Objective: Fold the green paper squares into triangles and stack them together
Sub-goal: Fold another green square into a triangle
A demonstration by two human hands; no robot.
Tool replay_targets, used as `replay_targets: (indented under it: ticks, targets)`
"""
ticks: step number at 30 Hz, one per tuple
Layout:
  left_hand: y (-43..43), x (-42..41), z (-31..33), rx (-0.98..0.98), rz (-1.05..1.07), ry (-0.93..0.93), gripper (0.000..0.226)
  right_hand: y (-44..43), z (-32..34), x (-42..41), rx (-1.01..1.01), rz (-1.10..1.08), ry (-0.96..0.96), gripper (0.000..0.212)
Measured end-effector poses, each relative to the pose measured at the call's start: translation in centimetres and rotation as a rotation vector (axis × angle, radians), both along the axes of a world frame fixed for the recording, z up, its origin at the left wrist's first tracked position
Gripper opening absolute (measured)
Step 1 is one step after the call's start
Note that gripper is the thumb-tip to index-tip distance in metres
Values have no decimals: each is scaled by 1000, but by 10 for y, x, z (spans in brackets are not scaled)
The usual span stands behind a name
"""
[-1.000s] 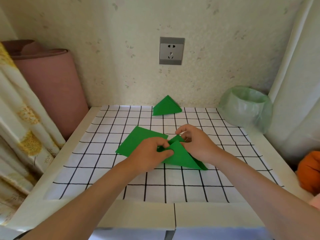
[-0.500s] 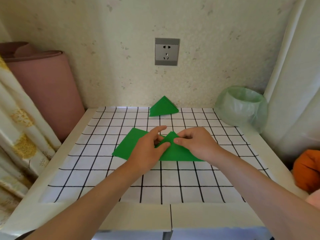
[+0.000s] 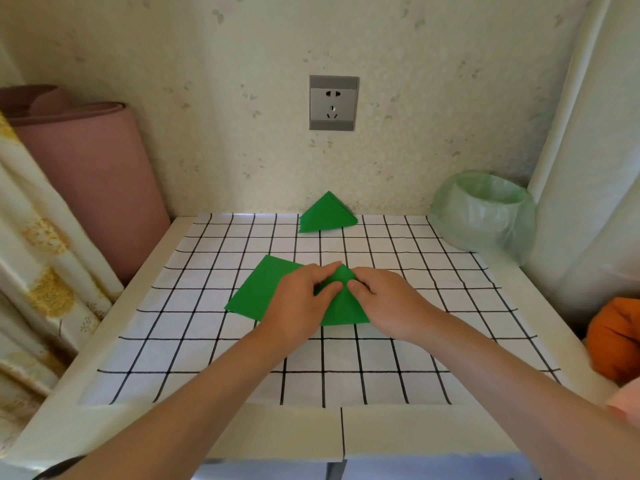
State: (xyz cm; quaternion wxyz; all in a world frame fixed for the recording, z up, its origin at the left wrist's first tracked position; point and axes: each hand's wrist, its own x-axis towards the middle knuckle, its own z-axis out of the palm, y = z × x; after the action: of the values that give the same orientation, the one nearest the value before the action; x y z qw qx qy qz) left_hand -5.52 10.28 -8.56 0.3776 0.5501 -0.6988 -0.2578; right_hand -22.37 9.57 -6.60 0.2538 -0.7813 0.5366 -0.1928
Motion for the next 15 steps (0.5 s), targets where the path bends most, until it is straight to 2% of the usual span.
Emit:
replay_targets:
  ticks: [5,11,15]
  targets:
    - [0,0,2,26,31,42,42,1,2,0,-21,7,-2,32]
    - [2,-1,6,29,-14,90,24,0,3,1,-1,-27,-33,33]
    - [3,-3,3,-6,-61,23,20,3,1,2,2,13,43,29]
